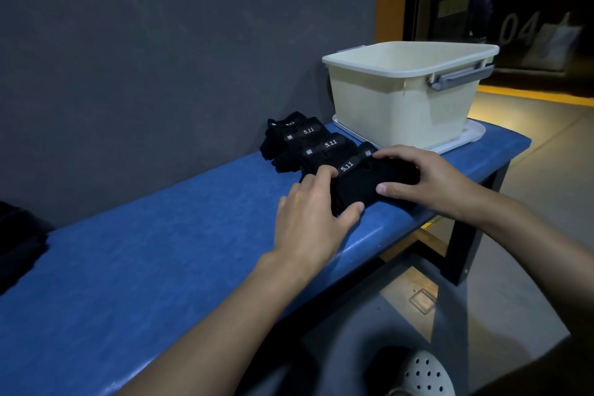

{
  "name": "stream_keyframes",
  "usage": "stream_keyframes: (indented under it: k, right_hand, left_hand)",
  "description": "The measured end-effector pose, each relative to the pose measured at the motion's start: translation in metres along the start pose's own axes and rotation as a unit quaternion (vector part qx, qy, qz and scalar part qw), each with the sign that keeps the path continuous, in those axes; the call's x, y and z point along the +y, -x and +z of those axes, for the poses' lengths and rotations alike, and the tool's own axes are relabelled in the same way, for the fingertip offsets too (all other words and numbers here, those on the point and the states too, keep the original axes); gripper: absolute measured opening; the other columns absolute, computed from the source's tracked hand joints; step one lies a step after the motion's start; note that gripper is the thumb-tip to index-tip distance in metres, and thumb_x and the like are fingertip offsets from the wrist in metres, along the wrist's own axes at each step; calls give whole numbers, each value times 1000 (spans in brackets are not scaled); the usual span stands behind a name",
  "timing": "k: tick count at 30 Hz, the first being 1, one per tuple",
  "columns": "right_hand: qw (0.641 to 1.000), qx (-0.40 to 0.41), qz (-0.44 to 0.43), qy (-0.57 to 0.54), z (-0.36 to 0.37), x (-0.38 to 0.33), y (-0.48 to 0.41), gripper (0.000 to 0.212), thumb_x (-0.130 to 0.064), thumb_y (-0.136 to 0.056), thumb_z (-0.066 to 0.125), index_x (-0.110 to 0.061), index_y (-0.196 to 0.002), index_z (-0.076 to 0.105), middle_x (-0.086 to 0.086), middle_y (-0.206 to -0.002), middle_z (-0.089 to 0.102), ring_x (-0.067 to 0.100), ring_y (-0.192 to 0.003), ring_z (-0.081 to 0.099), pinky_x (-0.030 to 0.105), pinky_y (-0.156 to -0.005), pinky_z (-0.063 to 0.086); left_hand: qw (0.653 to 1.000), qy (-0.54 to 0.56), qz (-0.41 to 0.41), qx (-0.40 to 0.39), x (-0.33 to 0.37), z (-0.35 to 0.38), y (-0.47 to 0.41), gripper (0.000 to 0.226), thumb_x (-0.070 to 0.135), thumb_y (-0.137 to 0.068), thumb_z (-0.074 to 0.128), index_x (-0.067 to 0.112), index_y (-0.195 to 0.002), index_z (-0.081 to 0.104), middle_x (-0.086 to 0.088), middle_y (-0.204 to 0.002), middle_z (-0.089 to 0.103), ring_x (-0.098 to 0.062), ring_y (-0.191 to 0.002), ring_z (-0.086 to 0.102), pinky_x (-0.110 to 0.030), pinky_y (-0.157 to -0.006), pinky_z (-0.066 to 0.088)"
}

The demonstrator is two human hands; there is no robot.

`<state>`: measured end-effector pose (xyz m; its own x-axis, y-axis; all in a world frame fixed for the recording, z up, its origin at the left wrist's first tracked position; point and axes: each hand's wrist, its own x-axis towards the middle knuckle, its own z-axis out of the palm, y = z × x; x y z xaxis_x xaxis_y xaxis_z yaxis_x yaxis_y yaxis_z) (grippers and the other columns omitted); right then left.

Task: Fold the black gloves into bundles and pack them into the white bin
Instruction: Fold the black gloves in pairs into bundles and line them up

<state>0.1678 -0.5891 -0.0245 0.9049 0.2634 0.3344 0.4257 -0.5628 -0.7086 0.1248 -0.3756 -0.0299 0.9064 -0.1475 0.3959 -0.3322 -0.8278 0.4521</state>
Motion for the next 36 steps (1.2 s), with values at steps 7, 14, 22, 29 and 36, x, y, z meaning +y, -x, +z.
stream_keyframes:
  k: [7,14,22,29,36]
  right_hand:
    - [999,37,-5,24,0,-8,4,50,-33,-76,78,-36,-122,58,-6,-127,55,8,-120,49,30,-105,41]
    - [998,51,-20,44,-2,-17,4,52,-41,-74,76,-35,-123,58,-7,-128,51,7,-122,46,24,-101,36]
    - [993,74,-62,61,15,-52,-9,41,-48,-73,73,-40,-111,62,-12,-116,55,15,-118,45,45,-107,36]
    - [991,35,-123,44,67,-107,-37,33,-54,-75,67,-43,-105,63,-21,-114,56,11,-116,48,40,-105,39]
    - [983,-56,-172,5,146,-176,-57,19,-32,-84,71,-35,-102,65,-16,-110,58,10,-108,50,3,-77,37]
  left_hand:
    - [999,26,20,26,-2,0,2,55,50,-86,68,28,-132,47,6,-122,50,-19,-113,50,-42,-94,48]
    - [998,42,30,33,-2,-5,1,52,49,-86,69,30,-129,47,9,-121,48,-17,-110,51,-41,-93,48]
    - [997,55,20,46,-21,-41,5,40,49,-87,68,28,-119,55,13,-118,54,-11,-110,53,-38,-94,48]
    - [996,17,-16,85,-74,-109,28,35,50,-87,67,29,-114,57,16,-117,54,-6,-111,53,-30,-93,45]
    - [984,-47,-83,153,-152,-192,82,31,48,-86,68,26,-107,59,15,-106,58,-8,-105,56,-39,-96,47]
